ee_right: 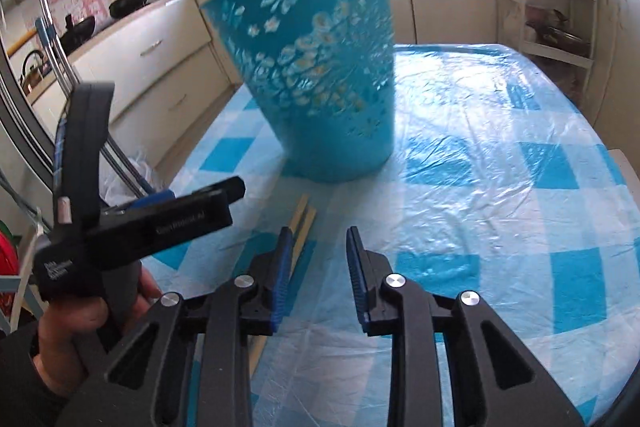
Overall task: Organize utensils
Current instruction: 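Lower the open right tool to another loose chopstick while the left tool approaches one beside the basket, then close the left tool on the wooden chopstick beside the basket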
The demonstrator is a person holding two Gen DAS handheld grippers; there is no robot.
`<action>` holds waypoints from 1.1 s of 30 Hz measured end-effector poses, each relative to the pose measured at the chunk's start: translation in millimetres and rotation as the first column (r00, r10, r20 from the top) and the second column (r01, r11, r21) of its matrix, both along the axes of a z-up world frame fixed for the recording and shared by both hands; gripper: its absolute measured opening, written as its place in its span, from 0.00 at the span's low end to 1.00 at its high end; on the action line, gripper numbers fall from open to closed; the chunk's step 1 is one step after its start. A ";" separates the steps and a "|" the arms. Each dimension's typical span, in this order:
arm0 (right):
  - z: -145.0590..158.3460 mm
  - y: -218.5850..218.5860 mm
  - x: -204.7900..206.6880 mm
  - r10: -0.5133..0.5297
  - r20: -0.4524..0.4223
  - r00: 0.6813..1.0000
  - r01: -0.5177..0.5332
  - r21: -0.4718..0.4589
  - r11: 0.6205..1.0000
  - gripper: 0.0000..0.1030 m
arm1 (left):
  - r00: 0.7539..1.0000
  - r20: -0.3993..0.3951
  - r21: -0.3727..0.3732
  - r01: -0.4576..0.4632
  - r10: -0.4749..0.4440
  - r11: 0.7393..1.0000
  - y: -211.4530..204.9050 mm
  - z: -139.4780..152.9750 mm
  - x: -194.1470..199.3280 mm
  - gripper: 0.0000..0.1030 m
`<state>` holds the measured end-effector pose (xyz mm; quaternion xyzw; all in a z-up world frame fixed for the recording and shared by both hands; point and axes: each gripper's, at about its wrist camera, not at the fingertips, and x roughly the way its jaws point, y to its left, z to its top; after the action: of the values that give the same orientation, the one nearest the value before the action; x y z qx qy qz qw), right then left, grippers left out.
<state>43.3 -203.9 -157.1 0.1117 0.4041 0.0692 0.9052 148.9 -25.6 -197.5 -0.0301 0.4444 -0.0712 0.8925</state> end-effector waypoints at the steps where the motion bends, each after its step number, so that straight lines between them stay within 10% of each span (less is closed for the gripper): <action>1: -3.0 3.6 1.5 0.006 -0.009 1.000 -0.006 -0.009 1.000 0.27 | 1.000 -0.001 -0.002 -0.001 0.001 1.000 0.2 -0.9 -0.3 0.92; 21: -22.2 -16.0 -6.9 0.049 -0.065 0.997 -0.063 -0.238 0.969 0.10 | 1.000 -0.008 0.005 0.017 -0.017 1.000 -4.9 -2.3 -1.7 0.92; 33: -23.2 -48.4 -2.7 -0.034 -0.077 0.996 0.025 -0.120 0.992 0.19 | 0.971 0.004 0.054 0.239 -0.240 0.970 -46.5 5.3 -28.5 0.92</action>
<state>40.7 -252.3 -180.2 0.0663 0.4413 0.0272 0.8945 120.4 -72.0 -192.2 0.0479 0.4421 -0.1665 0.8801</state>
